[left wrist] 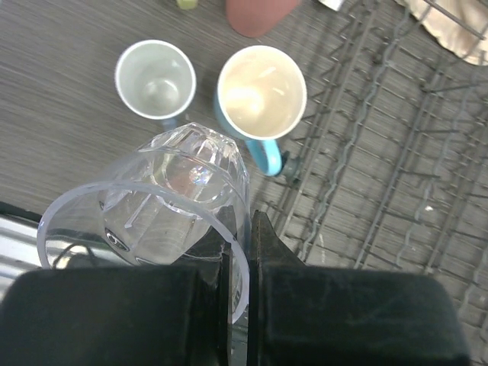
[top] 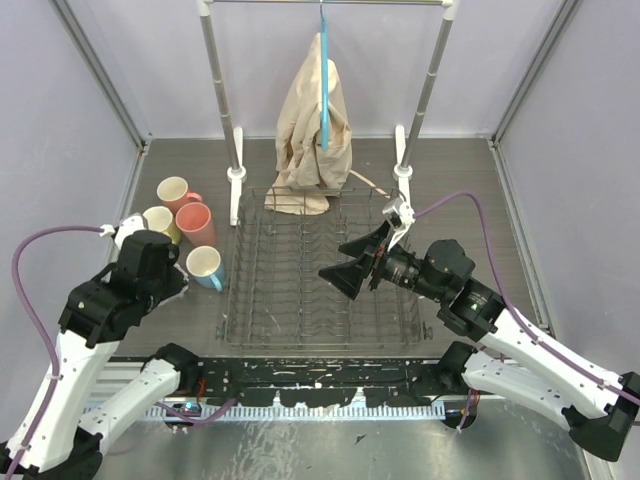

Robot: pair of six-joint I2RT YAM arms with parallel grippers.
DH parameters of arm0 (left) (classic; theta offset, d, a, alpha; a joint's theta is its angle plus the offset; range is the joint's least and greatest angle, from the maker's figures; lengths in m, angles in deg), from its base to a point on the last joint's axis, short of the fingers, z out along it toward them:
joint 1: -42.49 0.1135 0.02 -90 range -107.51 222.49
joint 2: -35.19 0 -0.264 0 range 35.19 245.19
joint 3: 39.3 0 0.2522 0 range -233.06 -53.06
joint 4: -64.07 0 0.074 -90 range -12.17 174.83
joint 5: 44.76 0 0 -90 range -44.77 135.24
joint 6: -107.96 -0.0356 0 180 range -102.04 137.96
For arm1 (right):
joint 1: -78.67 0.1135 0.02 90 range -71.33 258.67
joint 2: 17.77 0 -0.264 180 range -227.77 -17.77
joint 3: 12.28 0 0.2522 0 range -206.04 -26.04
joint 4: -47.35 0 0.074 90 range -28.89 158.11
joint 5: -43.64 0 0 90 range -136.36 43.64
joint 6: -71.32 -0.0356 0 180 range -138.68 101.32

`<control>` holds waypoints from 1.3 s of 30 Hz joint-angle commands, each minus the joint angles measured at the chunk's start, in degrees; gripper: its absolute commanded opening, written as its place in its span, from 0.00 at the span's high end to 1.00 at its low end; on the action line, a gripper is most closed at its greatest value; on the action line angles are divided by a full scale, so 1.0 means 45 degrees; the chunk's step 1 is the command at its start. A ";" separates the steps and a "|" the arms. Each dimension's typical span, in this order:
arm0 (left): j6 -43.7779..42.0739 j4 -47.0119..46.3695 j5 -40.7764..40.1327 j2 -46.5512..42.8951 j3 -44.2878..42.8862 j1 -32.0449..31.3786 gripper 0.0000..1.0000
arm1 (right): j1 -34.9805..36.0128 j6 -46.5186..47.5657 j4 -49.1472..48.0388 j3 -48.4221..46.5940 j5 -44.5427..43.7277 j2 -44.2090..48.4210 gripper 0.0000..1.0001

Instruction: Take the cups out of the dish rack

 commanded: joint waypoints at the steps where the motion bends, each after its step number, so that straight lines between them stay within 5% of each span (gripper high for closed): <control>1: -0.0385 -0.0019 -0.1862 0.0219 -0.0134 0.0266 1.00 | -0.0053 0.0348 -0.0282 0.0205 -0.0175 0.0250 0.02; 4: -0.0807 -0.0566 -0.1497 0.0602 -0.0177 0.1132 1.00 | -0.0048 0.0383 -0.0274 0.0310 -0.0107 0.0313 0.02; 14: -0.2621 -0.2509 0.2409 0.2842 -0.0545 0.7481 1.00 | -0.0062 0.0582 0.0003 0.0488 -0.0109 0.1045 0.02; 39: -0.2400 -0.5652 0.1052 0.8740 -0.1458 0.9902 1.00 | -0.0062 0.0524 -0.0063 0.0759 0.0140 0.1254 0.02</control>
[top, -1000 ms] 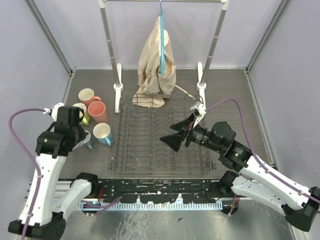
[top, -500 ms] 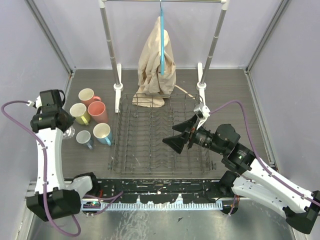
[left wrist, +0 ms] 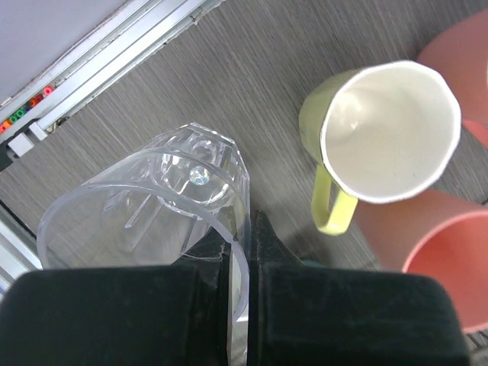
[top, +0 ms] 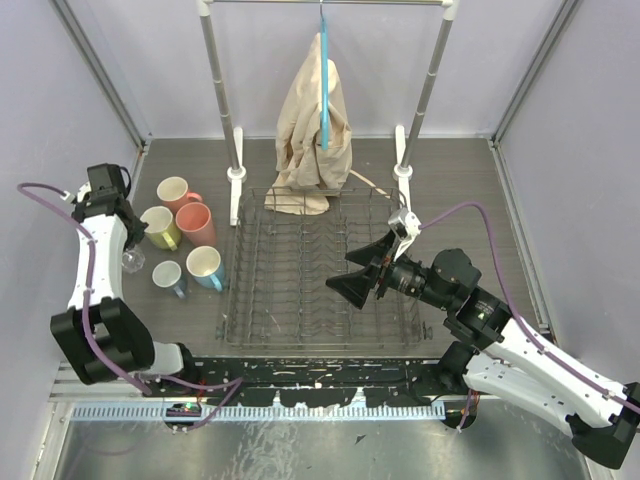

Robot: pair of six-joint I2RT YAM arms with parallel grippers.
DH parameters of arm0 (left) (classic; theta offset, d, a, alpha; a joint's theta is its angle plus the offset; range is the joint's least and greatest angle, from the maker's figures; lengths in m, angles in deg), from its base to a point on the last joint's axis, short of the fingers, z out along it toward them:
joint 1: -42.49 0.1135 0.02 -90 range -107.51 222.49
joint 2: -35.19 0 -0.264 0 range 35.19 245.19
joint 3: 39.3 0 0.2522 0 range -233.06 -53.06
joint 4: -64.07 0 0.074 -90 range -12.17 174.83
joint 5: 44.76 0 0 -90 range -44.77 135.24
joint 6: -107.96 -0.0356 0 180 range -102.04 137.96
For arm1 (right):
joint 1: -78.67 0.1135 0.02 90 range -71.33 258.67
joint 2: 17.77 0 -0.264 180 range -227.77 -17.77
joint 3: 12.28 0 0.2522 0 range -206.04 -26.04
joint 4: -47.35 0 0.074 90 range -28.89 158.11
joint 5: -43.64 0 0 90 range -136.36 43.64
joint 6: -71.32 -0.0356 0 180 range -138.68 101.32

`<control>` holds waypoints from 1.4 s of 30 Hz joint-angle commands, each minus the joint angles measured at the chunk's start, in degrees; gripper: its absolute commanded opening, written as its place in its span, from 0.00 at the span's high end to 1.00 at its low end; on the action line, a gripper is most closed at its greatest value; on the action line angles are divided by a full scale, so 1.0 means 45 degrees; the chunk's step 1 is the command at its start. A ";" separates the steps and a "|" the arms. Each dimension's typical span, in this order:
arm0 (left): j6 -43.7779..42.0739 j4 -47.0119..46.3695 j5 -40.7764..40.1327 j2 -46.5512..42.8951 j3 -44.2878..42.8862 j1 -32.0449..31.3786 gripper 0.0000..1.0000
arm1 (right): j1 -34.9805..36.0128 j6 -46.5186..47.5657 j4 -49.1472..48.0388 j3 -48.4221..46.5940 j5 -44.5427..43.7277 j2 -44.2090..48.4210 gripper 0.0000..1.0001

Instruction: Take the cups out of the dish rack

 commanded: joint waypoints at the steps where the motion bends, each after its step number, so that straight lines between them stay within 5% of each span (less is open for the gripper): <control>1: -0.0134 -0.1237 -0.0177 0.0854 -0.0241 0.0301 1.00 | -0.0048 0.0174 -0.0511 -0.0035 -0.0002 0.0161 0.02; 27: 0.0035 -0.2067 0.1792 0.3757 0.0714 0.0524 1.00 | -0.0067 0.0189 -0.0636 -0.0168 -0.0023 -0.0588 0.02; 38: -0.0113 -0.1764 0.2103 0.4072 0.0636 0.0544 0.80 | -0.0082 0.0160 -0.0514 -0.0200 -0.0061 -0.0398 0.01; 42: -0.0149 -0.1651 0.2075 0.3933 0.0599 0.0530 0.59 | -0.0072 0.0160 -0.0529 -0.0165 -0.0088 -0.0371 0.01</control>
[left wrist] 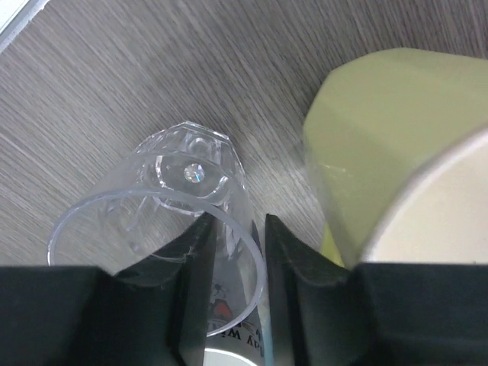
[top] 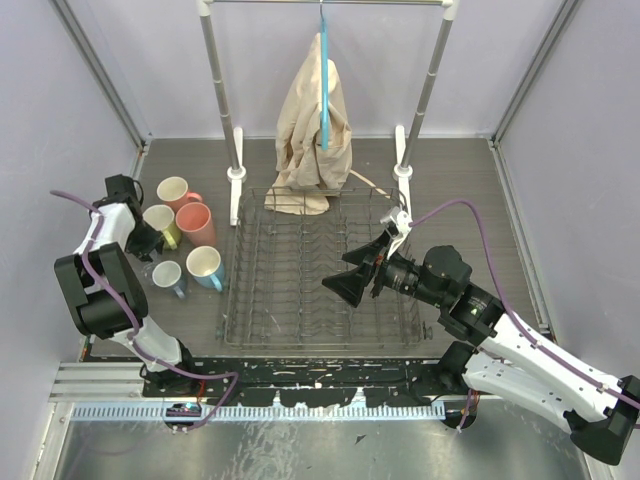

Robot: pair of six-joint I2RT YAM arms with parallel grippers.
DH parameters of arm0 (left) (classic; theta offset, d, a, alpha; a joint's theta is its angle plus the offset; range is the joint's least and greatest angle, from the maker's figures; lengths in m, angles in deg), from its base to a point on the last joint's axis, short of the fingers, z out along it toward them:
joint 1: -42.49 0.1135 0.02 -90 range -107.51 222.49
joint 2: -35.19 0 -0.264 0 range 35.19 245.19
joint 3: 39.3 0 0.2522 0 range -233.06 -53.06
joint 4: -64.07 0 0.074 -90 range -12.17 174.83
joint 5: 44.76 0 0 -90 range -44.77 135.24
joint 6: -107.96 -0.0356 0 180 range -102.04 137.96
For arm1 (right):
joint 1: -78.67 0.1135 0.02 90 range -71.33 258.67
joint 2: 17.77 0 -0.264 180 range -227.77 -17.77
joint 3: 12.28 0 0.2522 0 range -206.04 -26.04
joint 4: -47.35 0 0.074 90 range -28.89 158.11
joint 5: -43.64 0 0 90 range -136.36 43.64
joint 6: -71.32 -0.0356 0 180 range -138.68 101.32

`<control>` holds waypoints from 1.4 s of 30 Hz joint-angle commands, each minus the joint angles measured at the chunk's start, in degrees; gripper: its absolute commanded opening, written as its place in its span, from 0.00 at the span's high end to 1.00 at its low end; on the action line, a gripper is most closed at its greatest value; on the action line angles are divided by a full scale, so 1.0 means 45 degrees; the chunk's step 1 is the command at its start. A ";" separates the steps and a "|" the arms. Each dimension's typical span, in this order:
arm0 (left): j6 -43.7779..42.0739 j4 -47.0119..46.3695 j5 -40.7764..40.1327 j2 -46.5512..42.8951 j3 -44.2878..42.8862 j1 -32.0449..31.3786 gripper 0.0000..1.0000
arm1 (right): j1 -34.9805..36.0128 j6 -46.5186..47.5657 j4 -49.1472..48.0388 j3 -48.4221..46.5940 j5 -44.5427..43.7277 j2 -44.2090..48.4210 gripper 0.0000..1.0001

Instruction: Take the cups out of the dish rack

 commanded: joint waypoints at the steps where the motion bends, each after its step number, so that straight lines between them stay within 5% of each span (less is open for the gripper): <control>1: -0.0107 0.0055 0.0172 -0.0116 -0.0076 0.0064 0.57 | -0.0052 0.0148 -0.0522 -0.0164 -0.0084 0.0265 0.01; 18: 0.0884 0.0030 0.2040 -0.3936 0.0511 0.0020 0.30 | -0.0058 -0.0147 -0.0169 -0.0409 -0.1031 -0.0330 0.00; 26: 0.0847 0.0045 0.2801 -0.6300 0.0743 -0.0785 0.01 | -0.0055 -0.0210 0.0379 -0.0820 -0.2215 -0.0926 0.00; 42: 0.0807 0.0091 0.3224 -0.7309 0.0622 -0.1359 0.02 | -0.0058 0.0043 0.0930 -0.1322 -0.2690 -0.1400 0.00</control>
